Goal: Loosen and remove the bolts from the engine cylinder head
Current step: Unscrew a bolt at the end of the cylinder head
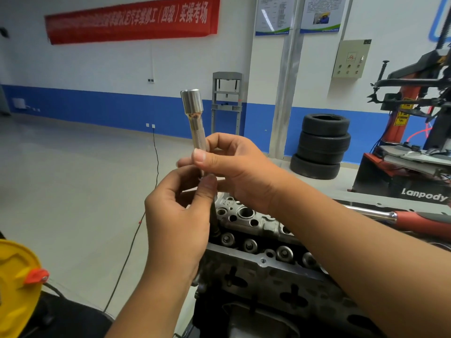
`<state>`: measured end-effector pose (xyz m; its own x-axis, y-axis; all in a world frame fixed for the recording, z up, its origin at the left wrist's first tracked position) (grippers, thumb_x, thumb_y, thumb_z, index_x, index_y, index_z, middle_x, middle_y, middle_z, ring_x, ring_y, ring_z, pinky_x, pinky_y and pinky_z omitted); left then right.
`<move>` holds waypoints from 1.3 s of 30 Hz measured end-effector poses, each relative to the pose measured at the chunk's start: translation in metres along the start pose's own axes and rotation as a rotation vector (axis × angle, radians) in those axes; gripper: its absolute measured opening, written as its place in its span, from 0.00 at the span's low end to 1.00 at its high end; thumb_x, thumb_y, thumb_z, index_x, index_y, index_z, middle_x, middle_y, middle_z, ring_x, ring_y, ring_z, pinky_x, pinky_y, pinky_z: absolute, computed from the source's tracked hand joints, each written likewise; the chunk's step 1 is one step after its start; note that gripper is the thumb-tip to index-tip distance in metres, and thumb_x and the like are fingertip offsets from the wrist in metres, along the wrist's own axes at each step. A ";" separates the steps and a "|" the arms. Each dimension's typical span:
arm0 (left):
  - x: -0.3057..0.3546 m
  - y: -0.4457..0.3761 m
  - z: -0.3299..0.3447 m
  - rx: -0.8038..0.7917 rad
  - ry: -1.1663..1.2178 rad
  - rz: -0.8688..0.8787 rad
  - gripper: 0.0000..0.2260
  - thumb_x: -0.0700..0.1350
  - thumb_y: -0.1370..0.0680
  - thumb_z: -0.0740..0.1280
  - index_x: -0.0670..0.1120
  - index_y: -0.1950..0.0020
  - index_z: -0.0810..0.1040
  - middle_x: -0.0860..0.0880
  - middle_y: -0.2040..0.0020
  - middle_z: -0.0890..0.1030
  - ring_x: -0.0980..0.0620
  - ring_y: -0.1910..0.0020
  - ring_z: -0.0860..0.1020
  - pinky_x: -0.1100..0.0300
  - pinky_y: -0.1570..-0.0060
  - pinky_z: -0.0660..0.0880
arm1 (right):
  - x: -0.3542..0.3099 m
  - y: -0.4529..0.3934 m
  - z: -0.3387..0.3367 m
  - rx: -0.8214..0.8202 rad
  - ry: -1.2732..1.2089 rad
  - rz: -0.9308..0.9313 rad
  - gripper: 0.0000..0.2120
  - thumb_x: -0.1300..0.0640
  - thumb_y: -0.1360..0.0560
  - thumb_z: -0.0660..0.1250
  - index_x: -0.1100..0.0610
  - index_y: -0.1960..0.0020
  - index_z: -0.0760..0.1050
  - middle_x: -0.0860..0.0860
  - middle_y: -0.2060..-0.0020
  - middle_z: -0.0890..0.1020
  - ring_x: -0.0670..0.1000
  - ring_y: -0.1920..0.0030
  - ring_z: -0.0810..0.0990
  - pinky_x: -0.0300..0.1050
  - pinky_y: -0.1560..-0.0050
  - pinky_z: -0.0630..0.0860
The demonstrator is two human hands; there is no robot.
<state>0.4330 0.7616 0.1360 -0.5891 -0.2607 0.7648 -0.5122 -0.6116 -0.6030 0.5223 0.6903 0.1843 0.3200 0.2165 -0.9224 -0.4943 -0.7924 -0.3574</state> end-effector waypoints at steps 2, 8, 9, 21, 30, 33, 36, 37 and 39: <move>-0.001 -0.001 -0.001 0.005 0.018 -0.016 0.07 0.57 0.23 0.72 0.60 0.47 0.86 0.55 0.50 0.87 0.50 0.49 0.87 0.46 0.48 0.84 | -0.001 0.000 0.001 0.007 -0.011 -0.013 0.09 0.58 0.23 0.73 0.61 0.47 0.76 0.58 0.48 0.87 0.57 0.47 0.86 0.74 0.37 0.74; -0.014 -0.003 0.010 -0.088 0.172 -0.185 0.16 0.50 0.14 0.61 0.56 0.52 0.88 0.47 0.54 0.88 0.50 0.54 0.86 0.54 0.56 0.81 | -0.003 0.001 0.002 0.015 0.017 -0.022 0.06 0.58 0.17 0.66 0.60 0.50 0.79 0.56 0.48 0.87 0.57 0.51 0.83 0.58 0.52 0.77; -0.014 -0.003 0.011 -0.096 0.170 -0.189 0.17 0.48 0.13 0.60 0.56 0.51 0.88 0.47 0.53 0.88 0.49 0.53 0.87 0.54 0.56 0.81 | -0.003 0.001 0.004 0.005 0.019 -0.018 0.07 0.58 0.16 0.65 0.59 0.50 0.79 0.56 0.48 0.86 0.55 0.51 0.83 0.54 0.55 0.78; -0.009 -0.004 0.008 -0.049 0.159 -0.148 0.11 0.58 0.24 0.69 0.55 0.51 0.88 0.48 0.53 0.88 0.46 0.50 0.87 0.42 0.47 0.84 | -0.003 0.000 0.004 -0.019 0.010 -0.033 0.08 0.55 0.17 0.66 0.58 0.51 0.78 0.57 0.47 0.87 0.54 0.48 0.85 0.56 0.48 0.82; -0.013 -0.004 0.008 -0.041 0.157 -0.169 0.10 0.51 0.18 0.66 0.50 0.48 0.86 0.47 0.54 0.88 0.48 0.54 0.87 0.53 0.54 0.83 | -0.001 0.001 0.014 -0.081 -0.011 0.011 0.11 0.50 0.16 0.63 0.58 0.49 0.78 0.56 0.45 0.86 0.51 0.52 0.84 0.45 0.60 0.78; -0.008 -0.002 0.005 -0.029 0.152 -0.146 0.13 0.55 0.27 0.73 0.50 0.49 0.86 0.48 0.53 0.88 0.46 0.50 0.87 0.45 0.46 0.84 | 0.001 0.000 0.009 -0.064 0.014 0.020 0.09 0.51 0.18 0.66 0.55 0.52 0.77 0.56 0.45 0.87 0.53 0.49 0.85 0.54 0.52 0.81; -0.008 -0.003 0.004 -0.022 0.150 -0.134 0.11 0.57 0.26 0.72 0.53 0.51 0.87 0.49 0.53 0.88 0.48 0.51 0.88 0.48 0.49 0.84 | 0.000 0.000 0.007 -0.051 0.009 0.004 0.09 0.52 0.17 0.66 0.56 0.53 0.76 0.56 0.46 0.87 0.52 0.49 0.85 0.57 0.49 0.82; -0.010 -0.003 0.005 -0.031 0.163 -0.149 0.11 0.57 0.21 0.69 0.53 0.52 0.88 0.49 0.54 0.88 0.49 0.52 0.88 0.52 0.52 0.84 | -0.001 0.000 0.007 -0.047 0.005 -0.001 0.10 0.52 0.17 0.65 0.57 0.52 0.76 0.55 0.46 0.87 0.52 0.50 0.85 0.53 0.53 0.81; -0.016 -0.004 0.010 -0.073 0.174 -0.193 0.17 0.53 0.14 0.60 0.55 0.52 0.88 0.48 0.55 0.88 0.49 0.53 0.87 0.58 0.58 0.82 | -0.001 0.001 0.008 -0.048 0.004 -0.002 0.12 0.52 0.15 0.63 0.61 0.48 0.77 0.56 0.46 0.87 0.53 0.52 0.84 0.49 0.58 0.80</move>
<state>0.4506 0.7608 0.1281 -0.5718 -0.0082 0.8204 -0.6656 -0.5800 -0.4697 0.5149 0.6942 0.1841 0.3240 0.2163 -0.9210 -0.4541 -0.8185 -0.3520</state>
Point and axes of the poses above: each hand's wrist, its own y-axis away from the middle knuckle, its own z-axis out of the palm, x = y × z, the point moved 10 cm from there along -y, towards the middle knuckle
